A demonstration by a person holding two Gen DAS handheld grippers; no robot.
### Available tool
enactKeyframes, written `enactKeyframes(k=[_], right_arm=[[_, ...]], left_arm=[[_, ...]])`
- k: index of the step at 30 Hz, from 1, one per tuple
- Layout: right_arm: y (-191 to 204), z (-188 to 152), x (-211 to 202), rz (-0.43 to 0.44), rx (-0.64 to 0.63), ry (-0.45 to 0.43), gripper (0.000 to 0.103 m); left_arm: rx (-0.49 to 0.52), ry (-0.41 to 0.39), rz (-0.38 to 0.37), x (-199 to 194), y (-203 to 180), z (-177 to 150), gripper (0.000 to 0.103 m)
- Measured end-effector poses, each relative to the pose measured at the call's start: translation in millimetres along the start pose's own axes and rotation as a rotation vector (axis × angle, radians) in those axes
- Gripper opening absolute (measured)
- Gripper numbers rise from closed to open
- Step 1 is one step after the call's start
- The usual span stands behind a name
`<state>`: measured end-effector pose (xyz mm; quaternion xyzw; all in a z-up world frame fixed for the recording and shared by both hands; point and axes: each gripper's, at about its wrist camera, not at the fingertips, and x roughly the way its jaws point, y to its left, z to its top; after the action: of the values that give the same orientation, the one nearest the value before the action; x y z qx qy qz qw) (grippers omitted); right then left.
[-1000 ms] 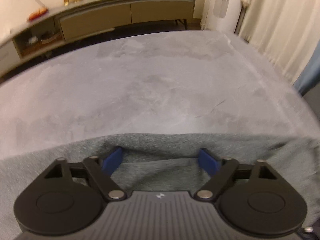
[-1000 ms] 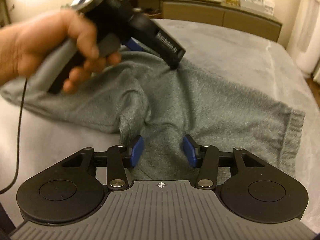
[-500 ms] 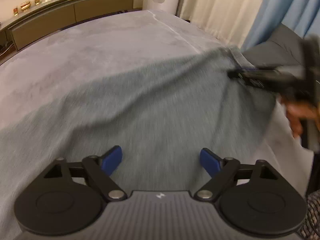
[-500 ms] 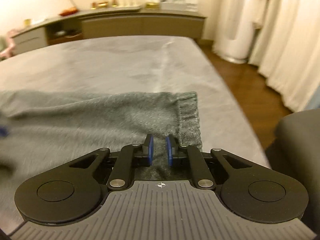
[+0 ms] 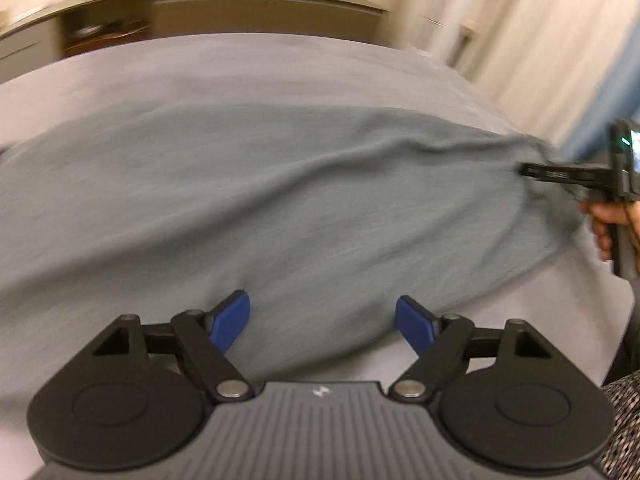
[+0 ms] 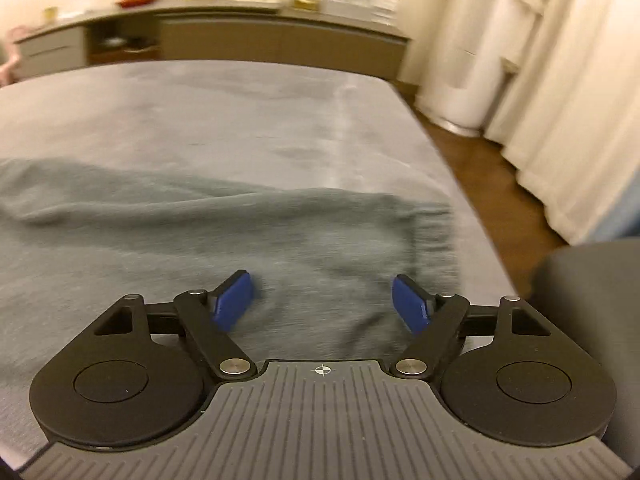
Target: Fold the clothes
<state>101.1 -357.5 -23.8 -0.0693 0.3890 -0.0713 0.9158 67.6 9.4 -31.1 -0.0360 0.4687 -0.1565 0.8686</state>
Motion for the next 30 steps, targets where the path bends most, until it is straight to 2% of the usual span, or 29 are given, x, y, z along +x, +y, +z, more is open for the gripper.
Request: enactKeyframes(k=[2,4,7,10,11,12,13,14,16,17,18,19,20,22,24,25,27,30], right_arm=[[3,5,-5,-0.026,0.007,-0.005,0.066],[20,15,-18,-0.009,-0.014,-0.049,0.065],[64,30,-43,0.117,-0.045,-0.1,0.069],[113,40,-67,0.269,-0.095,-0.129,0.072],[129,44,-75,0.32,-0.112,-0.138,0.072],[147,45,-80,0.373,-0.124,-0.139,0.073],[165,47,-86,0.426,-0.135,-0.141,0.073],[179,47,-84,0.475,-0.134,-0.127,0.073],[208,45,-82,0.571,-0.171,-0.058,0.073],[219,43,-78,0.565,-0.227,-0.034,0.073],[231,41,-74,0.558,-0.283,-0.01,0.075],[242,38,-70,0.549,-0.338,0.014,0.075],[245,39,-68,0.508,-0.354,0.008,0.075],[251,41,-64,0.427,-0.385,-0.002,0.076],[256,44,-73,0.448,-0.358,-0.005,0.077],[262,47,-78,0.459,-0.357,-0.012,0.078],[280,48,-90,0.49,-0.38,-0.031,0.079],[310,51,-104,0.545,-0.405,-0.051,0.081]], left_arm=[[-0.111,-0.026,0.056,-27,50,-9,0.082],[-0.228,-0.073,0.139,-56,104,-16,0.082],[-0.416,-0.173,0.277,-104,188,-27,0.082],[-0.633,-0.228,0.323,-133,264,-38,0.082],[-0.643,-0.217,0.326,-133,278,-38,0.081],[-0.648,-0.203,0.335,-133,292,-38,0.075],[-0.618,-0.162,0.387,-129,300,-37,0.066],[-0.6,-0.135,0.425,-127,305,-37,0.048],[-0.586,-0.119,0.474,-129,310,-37,0.045],[-0.586,-0.136,0.481,-135,307,-38,0.049],[-0.58,-0.164,0.467,-143,303,-40,0.061],[-0.569,-0.203,0.419,-152,298,-41,0.067],[-0.552,-0.246,0.365,-160,293,-41,0.074],[-0.504,-0.353,0.301,-181,290,-30,0.077],[-0.462,-0.445,0.295,-195,299,-11,0.095],[-0.454,-0.453,0.318,-193,310,2,0.096],[-0.471,-0.402,0.308,-175,340,28,0.096],[-0.538,-0.333,0.261,-137,378,48,0.094]])
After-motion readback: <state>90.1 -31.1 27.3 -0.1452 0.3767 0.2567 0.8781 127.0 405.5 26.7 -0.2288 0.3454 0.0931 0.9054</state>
